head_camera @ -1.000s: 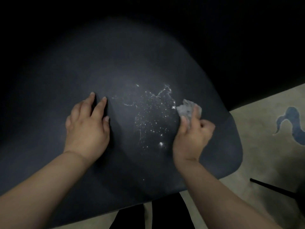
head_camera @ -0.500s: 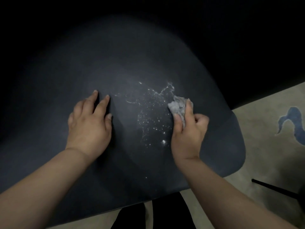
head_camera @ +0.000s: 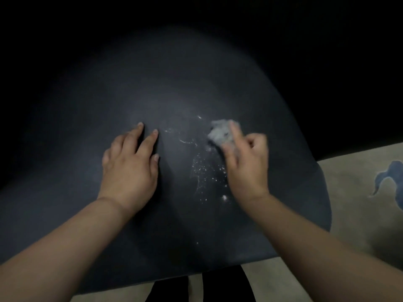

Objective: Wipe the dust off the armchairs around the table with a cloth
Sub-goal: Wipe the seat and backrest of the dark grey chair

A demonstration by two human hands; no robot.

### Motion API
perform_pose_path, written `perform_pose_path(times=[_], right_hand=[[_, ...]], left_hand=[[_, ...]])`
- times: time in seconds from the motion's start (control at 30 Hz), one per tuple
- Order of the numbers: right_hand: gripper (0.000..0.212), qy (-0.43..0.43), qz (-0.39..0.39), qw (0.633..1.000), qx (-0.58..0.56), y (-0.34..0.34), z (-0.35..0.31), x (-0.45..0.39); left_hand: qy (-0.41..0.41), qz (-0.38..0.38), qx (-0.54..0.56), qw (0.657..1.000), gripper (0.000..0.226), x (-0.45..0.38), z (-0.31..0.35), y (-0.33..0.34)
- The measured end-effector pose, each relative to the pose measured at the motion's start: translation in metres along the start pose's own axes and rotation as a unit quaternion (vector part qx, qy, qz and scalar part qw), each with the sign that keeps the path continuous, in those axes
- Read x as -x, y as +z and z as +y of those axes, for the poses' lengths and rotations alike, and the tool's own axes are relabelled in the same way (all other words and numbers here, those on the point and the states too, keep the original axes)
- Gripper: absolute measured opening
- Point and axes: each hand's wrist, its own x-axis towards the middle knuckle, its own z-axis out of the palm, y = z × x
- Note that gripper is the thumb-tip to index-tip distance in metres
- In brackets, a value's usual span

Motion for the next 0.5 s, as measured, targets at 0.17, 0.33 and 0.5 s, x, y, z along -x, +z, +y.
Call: perform_pose_path(times=[0.17, 0.33, 0.5], right_hand=[[0.048, 0.077, 0.036, 0.995, 0.053, 0.005, 0.009, -0.046], [0.052, -0.07, -0.072, 0.994, 0.035, 0.011, -0.011, 0.004], [0.048, -0.036, -0.032, 0.999, 0.006, 0.013, -0.014, -0.049]], left_hand=[[-0.003, -0.001, 0.003, 1.0, 0.051, 0.001, -0.001, 0.0], [-0.018, -0.003, 0.013, 1.0, 0.051, 0.002, 0.004, -0.001], [-0.028, 0.002, 0.032, 0.999, 0.05, 0.001, 0.001, -0.004]])
